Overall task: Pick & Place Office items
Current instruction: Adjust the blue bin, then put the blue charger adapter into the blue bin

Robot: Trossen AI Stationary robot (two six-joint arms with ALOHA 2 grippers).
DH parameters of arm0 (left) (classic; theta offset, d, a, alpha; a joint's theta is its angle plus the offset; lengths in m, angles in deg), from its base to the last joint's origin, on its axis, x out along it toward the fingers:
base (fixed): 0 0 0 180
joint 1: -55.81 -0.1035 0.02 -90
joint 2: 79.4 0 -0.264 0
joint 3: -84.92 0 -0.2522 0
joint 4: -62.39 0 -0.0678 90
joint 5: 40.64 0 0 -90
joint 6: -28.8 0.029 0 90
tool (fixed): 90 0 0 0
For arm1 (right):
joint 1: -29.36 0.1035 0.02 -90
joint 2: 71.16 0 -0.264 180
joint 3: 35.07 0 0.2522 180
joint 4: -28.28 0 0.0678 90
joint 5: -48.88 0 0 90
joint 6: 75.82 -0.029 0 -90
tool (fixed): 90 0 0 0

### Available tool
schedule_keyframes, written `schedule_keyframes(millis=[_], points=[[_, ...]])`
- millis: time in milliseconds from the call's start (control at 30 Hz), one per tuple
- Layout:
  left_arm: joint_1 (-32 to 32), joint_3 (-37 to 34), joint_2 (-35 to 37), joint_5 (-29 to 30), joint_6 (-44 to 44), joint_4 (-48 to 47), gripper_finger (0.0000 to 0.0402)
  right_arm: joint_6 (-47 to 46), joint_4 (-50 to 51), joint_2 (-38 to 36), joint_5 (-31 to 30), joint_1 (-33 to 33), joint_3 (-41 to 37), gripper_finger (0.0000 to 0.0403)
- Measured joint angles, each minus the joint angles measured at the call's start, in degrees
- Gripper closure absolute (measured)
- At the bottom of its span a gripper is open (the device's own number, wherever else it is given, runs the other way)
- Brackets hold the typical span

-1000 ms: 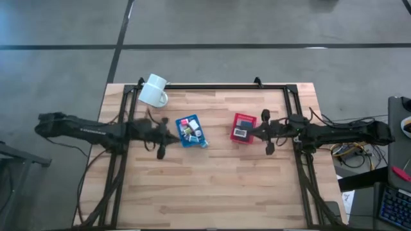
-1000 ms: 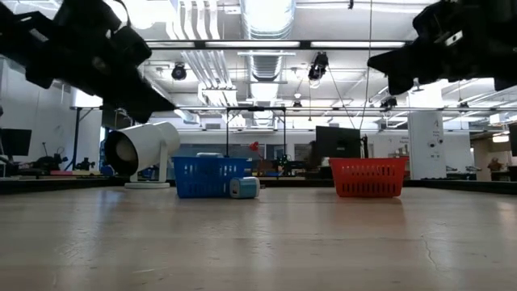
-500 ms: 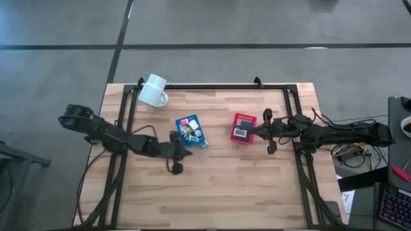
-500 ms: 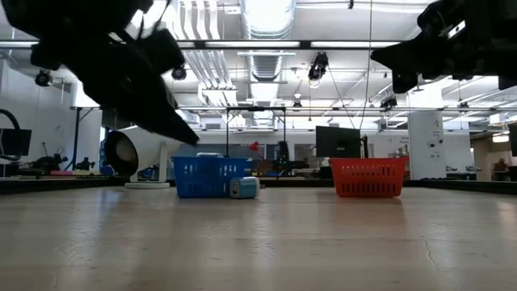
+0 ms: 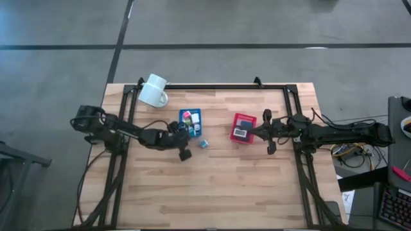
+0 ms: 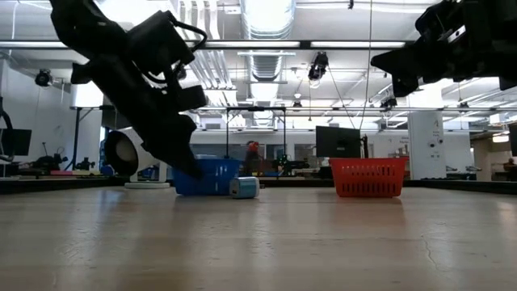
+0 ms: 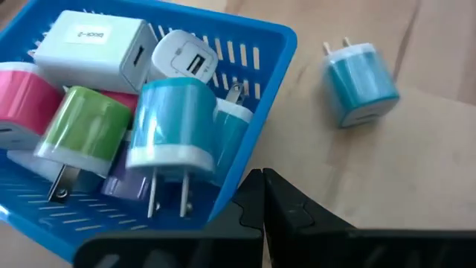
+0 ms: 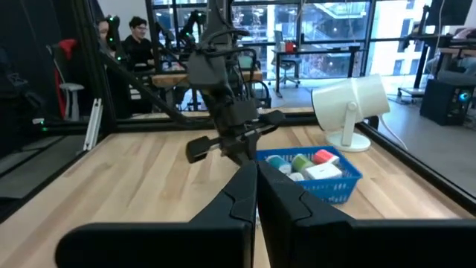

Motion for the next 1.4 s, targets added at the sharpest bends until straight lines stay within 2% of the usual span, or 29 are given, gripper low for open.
schedule_keyframes(millis=[133,300,367,433,567,633,800,1000,1200,1400], points=[[-0.9,0.1,0.0,-1.0,1.0,0.1,0.04,0.0,0.0,0.0,0.0,0.0,0.0,0.0394],[0.4,1.4,1.3,-8.8,4.4,0.1,0.0397,-0.2,0.0,0.0,0.1,0.0,0.0,0.0394],[1.4,3.5,1.8,-10.1,4.9,-0.1,0.0396,-0.1,0.0,0.0,0.0,0.0,0.0,0.0394],[2.4,6.4,1.9,-9.3,5.0,-0.6,0.0396,-0.2,-0.2,0.0,0.0,0.0,0.0,0.0394],[4.0,12.3,0.3,-2.8,4.6,-5.8,0.0395,-0.9,-0.2,0.0,0.0,0.0,0.2,0.0394],[4.1,15.4,-0.9,-1.4,4.5,-9.3,0.0389,-1.2,-0.2,0.1,0.0,0.0,0.3,0.0394],[3.9,21.2,-5.3,-1.2,2.4,-15.8,0.0339,-1.5,-0.1,0.1,0.0,0.0,0.3,0.0394],[3.6,27.5,-12.8,-5.8,1.4,-19.0,0.0259,-1.6,-0.1,0.1,0.0,0.0,0.3,0.0394],[2.5,36.1,-20.4,-0.1,-1.3,-28.0,0.0193,-1.7,-0.1,0.1,0.0,0.0,0.3,0.0394],[1.5,40.6,-25.1,0.0,-1.7,-34.5,0.0164,-1.7,0.1,0.1,0.0,0.0,0.2,0.0394]])
